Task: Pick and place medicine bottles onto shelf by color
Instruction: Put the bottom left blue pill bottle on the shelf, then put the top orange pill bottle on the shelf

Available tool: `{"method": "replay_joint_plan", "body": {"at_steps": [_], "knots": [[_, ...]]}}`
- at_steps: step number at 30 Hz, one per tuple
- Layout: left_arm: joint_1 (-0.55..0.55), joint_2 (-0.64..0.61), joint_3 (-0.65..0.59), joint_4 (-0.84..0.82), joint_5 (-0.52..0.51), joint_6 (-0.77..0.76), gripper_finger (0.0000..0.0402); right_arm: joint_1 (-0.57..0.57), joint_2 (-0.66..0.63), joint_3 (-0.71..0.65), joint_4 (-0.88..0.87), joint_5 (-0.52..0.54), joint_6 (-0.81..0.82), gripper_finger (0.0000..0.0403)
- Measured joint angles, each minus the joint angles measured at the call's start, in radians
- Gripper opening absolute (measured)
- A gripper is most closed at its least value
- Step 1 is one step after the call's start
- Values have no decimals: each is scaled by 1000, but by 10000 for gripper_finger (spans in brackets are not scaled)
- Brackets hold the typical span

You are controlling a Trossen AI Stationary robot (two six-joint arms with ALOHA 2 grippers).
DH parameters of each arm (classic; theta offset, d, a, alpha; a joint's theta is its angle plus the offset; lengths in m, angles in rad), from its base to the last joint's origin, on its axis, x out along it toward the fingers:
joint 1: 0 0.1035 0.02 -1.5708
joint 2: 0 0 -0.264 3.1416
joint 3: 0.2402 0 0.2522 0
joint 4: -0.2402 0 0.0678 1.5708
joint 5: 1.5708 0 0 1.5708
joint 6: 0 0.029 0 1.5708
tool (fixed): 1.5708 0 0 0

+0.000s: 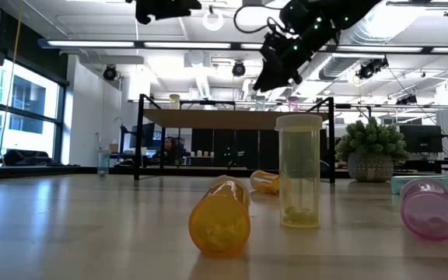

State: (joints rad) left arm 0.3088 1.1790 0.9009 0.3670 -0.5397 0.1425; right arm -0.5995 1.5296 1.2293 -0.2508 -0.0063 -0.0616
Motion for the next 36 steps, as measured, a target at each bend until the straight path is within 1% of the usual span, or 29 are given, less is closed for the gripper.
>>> {"method": "replay_joint_plan", "body": {"at_steps": [5, 12, 16, 20, 24, 29, 34, 36], "knots": [[0, 0, 0, -102, 0, -8, 184, 20, -56, 0, 0, 4, -2, 165], [0, 0, 0, -231, 0, -93, 184, 73, -127, 0, -10, 3, -25, 165], [-2, -19, 0, -314, 10, -146, 184, 126, -152, 0, -59, 4, 7, 165], [-9, -47, 0, -401, 44, -187, 184, 197, -157, 0, -140, 1, 82, 165], [-10, -82, 0, -473, 88, -192, 184, 276, -150, 0, -223, 3, 166, 165], [-6, -115, 0, -575, 94, -192, 184, 368, -120, 0, -318, 53, 338, 165], [-15, -156, 0, -699, 94, -194, 184, 454, -100, 0, -369, 57, 498, 169], [-18, -170, 0, -734, 115, -207, 184, 485, -89, 0, -379, 56, 573, 177]]}}
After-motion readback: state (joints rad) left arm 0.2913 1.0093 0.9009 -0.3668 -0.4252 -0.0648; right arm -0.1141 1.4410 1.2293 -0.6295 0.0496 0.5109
